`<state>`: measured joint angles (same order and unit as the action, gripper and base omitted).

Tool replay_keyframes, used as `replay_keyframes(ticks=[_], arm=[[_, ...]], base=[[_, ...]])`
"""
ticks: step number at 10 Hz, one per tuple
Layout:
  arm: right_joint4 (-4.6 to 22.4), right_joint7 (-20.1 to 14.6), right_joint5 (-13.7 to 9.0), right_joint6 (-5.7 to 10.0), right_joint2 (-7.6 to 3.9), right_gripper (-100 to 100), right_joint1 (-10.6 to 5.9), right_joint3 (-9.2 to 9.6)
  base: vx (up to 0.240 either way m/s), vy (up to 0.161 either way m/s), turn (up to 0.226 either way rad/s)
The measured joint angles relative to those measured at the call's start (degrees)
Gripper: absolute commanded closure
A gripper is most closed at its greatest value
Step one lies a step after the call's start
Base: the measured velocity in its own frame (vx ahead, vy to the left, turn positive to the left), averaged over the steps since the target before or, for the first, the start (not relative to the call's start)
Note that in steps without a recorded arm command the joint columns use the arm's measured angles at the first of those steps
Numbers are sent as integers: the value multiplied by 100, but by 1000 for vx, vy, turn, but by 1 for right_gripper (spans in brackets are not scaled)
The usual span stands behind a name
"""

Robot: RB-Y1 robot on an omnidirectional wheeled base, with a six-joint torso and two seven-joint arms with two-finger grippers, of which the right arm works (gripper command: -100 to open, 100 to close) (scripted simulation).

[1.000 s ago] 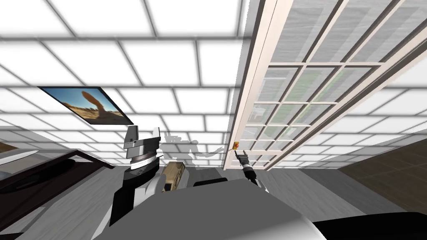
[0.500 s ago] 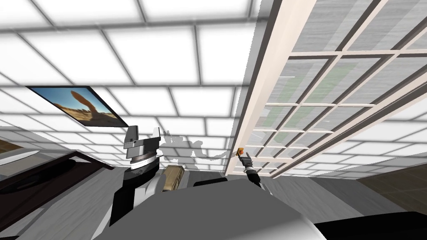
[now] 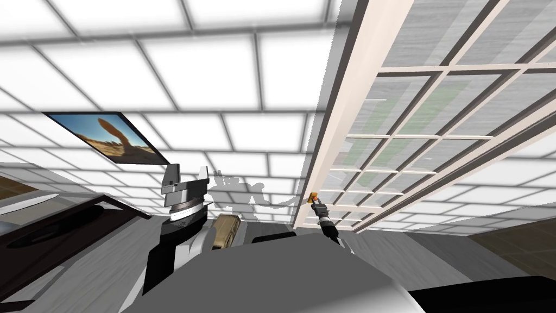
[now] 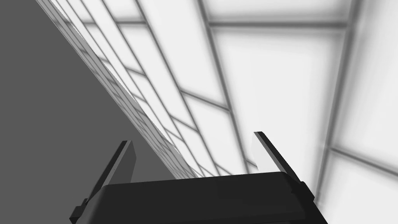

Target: Pull the door open

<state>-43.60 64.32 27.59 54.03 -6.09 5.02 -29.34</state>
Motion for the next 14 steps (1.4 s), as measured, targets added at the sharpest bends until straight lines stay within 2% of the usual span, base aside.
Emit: replay_keyframes(ticks=[3, 14], arm=[[3, -183, -54, -2, -12, 100, 2, 25], [24, -1784, -548, -39, -95, 100, -21, 256]], base=[[-20, -7, 37], [-29, -12, 43]])
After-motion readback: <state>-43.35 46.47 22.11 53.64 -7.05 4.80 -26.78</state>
